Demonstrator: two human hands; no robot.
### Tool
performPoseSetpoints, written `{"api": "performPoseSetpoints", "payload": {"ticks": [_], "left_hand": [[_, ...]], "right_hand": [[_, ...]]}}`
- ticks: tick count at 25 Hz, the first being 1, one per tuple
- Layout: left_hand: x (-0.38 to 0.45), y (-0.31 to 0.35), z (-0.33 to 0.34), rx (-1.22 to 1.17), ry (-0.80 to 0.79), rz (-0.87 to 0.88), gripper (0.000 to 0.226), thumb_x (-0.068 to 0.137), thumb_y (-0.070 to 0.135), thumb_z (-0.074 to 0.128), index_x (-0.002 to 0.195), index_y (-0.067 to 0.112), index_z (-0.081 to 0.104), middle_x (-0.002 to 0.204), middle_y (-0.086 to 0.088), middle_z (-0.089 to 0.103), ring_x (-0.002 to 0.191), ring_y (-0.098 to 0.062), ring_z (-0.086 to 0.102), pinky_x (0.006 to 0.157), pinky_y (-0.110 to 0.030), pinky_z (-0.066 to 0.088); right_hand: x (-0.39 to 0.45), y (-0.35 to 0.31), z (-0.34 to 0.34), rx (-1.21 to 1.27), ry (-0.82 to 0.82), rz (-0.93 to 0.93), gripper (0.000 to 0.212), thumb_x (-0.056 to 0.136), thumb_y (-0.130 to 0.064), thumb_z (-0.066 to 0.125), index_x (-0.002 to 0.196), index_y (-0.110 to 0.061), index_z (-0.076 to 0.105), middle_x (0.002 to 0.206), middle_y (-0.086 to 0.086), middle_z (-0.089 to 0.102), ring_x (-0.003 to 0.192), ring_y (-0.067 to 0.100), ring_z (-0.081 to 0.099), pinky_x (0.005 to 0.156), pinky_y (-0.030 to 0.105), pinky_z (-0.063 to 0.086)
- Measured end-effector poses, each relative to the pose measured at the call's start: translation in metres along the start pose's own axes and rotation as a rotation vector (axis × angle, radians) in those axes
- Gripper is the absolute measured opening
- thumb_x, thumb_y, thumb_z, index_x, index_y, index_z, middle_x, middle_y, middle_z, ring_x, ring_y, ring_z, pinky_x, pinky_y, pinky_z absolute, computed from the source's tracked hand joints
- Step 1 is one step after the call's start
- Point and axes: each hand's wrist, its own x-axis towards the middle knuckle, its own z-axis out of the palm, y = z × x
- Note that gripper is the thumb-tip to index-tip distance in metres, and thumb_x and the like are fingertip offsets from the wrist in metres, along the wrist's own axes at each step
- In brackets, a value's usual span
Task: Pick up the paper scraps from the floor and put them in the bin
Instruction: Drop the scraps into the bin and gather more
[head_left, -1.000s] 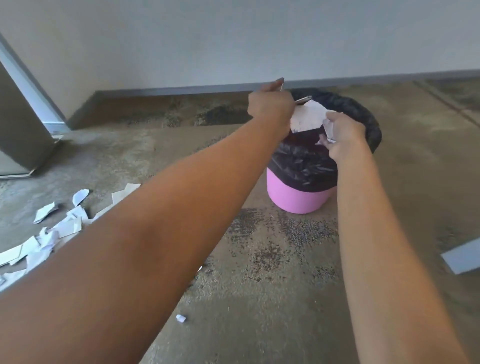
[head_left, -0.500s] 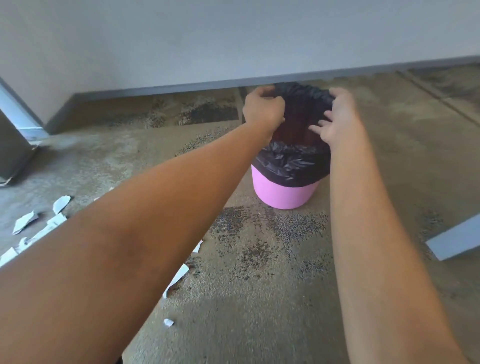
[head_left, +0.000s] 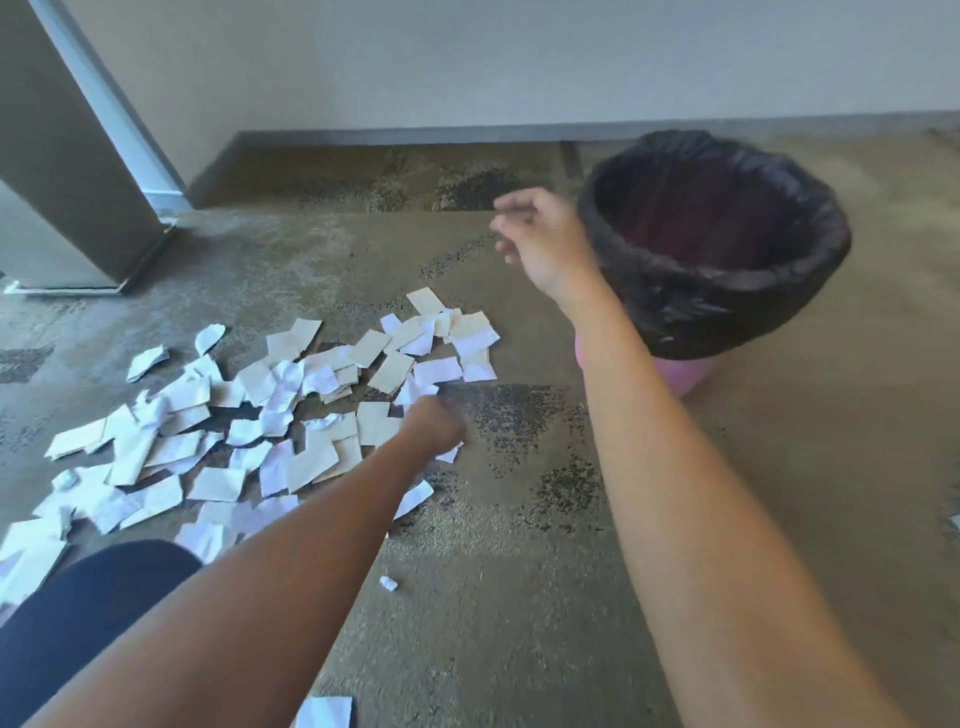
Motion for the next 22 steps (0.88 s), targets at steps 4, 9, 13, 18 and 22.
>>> {"api": "performPoseSetpoints", "payload": {"ticks": [4,9,13,18,22], "left_hand": [[-0.014,-0.066,0.019,0.266,-0.037,-0.11,0.049,0.084,0.046,0.059,0.115,0.008,0.052,0.124,-0.018,0.054,0.118,-0.036,0.052,0.093,-0.038,0.043],[-0.014,-0.097,0.028,0.291,-0.016,-0.091,0.077,0.079,0.047,0.073,0.134,0.007,0.037,0.136,-0.017,0.038,0.129,-0.039,0.036,0.104,-0.047,0.038],[-0.02,-0.115,0.038,0.282,0.01,-0.046,0.068,0.08,0.043,0.073,0.133,0.014,0.043,0.138,-0.012,0.037,0.128,-0.036,0.037,0.101,-0.05,0.042],[-0.025,-0.122,0.027,0.275,-0.018,-0.006,0.031,0.088,0.019,0.063,0.113,0.002,0.057,0.114,-0.014,0.061,0.108,-0.033,0.059,0.083,-0.038,0.049],[-0.026,-0.128,0.012,0.342,-0.131,-0.116,0.03,0.088,0.01,0.06,0.116,-0.001,0.062,0.116,-0.014,0.066,0.106,-0.028,0.064,0.071,-0.03,0.048]], "right_hand": [[-0.028,0.075,0.067,-0.43,-0.413,0.076,0.016,0.09,-0.015,0.06,0.105,-0.02,0.065,0.11,0.004,0.065,0.086,0.02,0.06,0.079,0.035,0.053],[-0.076,0.145,0.103,-0.799,-0.693,0.158,0.049,0.087,-0.01,0.063,0.133,-0.023,0.054,0.143,0.006,0.041,0.129,0.029,0.041,0.105,0.047,0.041],[-0.104,0.169,0.096,-0.905,-0.757,0.168,0.055,0.094,-0.008,0.057,0.145,-0.026,0.046,0.157,0.0,0.027,0.143,0.031,0.025,0.115,0.05,0.027],[-0.124,0.185,0.088,-0.838,-0.65,0.093,0.02,0.09,-0.011,0.066,0.108,-0.017,0.061,0.121,0.003,0.048,0.112,0.025,0.052,0.088,0.04,0.047],[-0.116,0.168,0.091,-0.828,-0.73,0.084,0.009,0.086,-0.015,0.072,0.092,-0.019,0.068,0.097,-0.001,0.062,0.089,0.018,0.06,0.078,0.031,0.047]]}}
